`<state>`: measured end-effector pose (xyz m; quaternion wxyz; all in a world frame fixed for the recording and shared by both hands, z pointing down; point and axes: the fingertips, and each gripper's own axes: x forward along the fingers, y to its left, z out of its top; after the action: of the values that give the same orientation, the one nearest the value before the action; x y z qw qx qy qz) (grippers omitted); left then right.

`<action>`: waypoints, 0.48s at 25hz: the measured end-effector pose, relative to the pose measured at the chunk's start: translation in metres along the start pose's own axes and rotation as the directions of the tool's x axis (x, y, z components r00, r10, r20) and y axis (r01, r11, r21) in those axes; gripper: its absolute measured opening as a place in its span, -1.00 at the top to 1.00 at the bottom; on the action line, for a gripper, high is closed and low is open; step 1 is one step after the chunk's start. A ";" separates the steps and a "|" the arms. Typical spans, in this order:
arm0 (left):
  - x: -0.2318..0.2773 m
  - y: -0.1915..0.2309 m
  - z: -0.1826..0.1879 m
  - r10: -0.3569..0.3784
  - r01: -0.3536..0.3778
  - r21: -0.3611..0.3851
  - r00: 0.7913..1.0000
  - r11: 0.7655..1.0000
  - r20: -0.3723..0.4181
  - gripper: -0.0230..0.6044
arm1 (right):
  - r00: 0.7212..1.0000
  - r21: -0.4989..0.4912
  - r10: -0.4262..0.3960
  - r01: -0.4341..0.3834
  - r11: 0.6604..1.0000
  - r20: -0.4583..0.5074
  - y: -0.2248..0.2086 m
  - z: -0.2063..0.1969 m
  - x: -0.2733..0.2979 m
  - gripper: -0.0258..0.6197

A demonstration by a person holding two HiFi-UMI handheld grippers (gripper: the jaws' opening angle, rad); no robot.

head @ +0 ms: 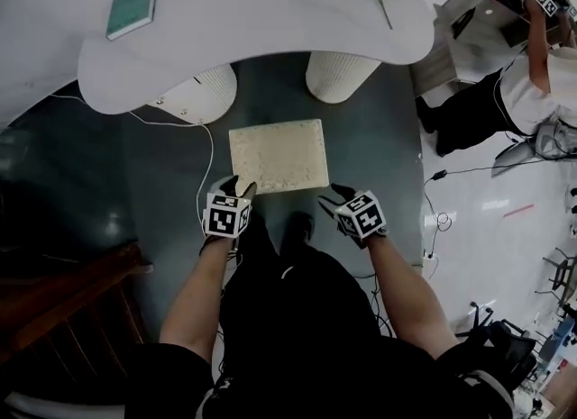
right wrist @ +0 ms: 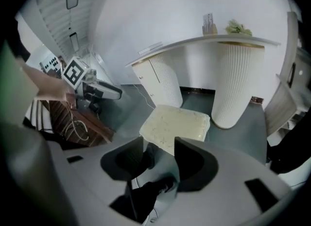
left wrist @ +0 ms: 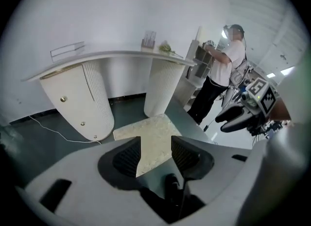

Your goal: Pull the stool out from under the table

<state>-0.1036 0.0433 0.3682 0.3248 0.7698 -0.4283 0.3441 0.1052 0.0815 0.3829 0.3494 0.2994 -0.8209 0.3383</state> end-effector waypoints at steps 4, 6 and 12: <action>-0.039 -0.022 0.023 -0.002 0.003 -0.011 0.999 1.000 0.052 0.36 | 0.995 0.001 0.088 -0.088 0.996 0.042 0.042 0.013 -0.031 0.29; -0.053 -0.026 0.036 -0.003 0.002 0.011 0.997 1.000 0.077 0.38 | 0.989 -0.032 0.127 -0.125 0.992 0.071 0.058 0.028 -0.042 0.30; -0.106 -0.040 0.063 0.023 -0.025 0.010 0.984 1.000 0.178 0.48 | 0.967 -0.093 0.215 -0.204 0.975 0.133 0.101 0.058 -0.082 0.35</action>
<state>-0.0950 0.0564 0.2396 0.2766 0.7942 -0.4627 0.2803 0.0573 0.1183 0.2537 0.2638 0.2202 -0.8834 0.3185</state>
